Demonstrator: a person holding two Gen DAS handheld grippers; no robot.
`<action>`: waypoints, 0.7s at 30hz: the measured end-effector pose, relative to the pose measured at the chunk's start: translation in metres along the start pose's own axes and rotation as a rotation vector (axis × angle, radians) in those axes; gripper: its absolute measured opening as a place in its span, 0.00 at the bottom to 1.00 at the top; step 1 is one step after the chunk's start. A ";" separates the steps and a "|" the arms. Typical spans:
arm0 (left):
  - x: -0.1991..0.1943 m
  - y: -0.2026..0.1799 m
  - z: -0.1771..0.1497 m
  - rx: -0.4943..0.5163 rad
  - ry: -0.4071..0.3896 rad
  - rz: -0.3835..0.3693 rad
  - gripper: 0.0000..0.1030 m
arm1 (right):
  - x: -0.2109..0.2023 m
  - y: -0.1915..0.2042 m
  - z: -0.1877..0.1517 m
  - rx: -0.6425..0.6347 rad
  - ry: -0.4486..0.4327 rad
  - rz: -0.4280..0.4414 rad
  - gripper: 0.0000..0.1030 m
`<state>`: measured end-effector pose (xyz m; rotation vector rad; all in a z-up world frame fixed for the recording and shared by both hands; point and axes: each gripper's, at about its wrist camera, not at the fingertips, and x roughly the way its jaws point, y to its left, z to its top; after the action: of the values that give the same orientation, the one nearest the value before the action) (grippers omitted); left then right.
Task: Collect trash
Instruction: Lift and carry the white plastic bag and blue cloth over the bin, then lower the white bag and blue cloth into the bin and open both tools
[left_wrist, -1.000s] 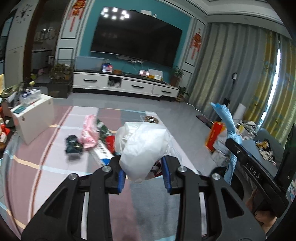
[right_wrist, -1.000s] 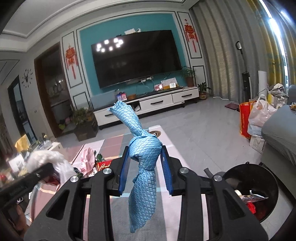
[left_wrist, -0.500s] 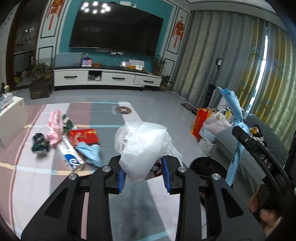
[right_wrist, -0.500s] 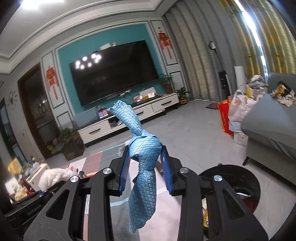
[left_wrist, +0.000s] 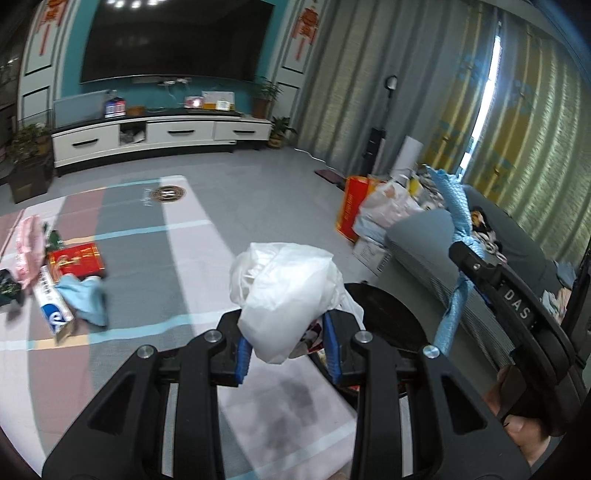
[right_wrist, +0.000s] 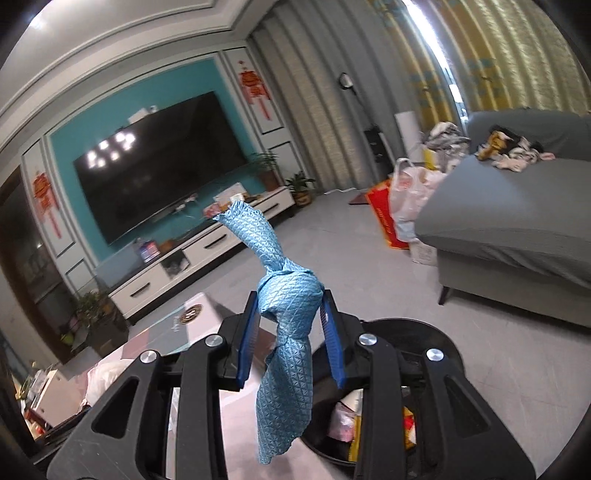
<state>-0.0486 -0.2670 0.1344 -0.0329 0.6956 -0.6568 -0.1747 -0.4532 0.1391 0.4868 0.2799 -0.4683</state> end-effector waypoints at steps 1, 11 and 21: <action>0.004 -0.005 0.000 0.012 0.004 -0.006 0.32 | 0.002 -0.005 0.000 0.006 0.002 -0.018 0.33; 0.051 -0.037 -0.008 0.034 0.097 -0.093 0.32 | 0.012 -0.039 -0.007 0.067 0.053 -0.115 0.33; 0.096 -0.057 -0.019 0.024 0.198 -0.173 0.32 | 0.029 -0.069 -0.013 0.125 0.128 -0.195 0.33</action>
<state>-0.0359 -0.3643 0.0775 -0.0057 0.8816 -0.8423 -0.1857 -0.5109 0.0910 0.6159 0.4250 -0.6491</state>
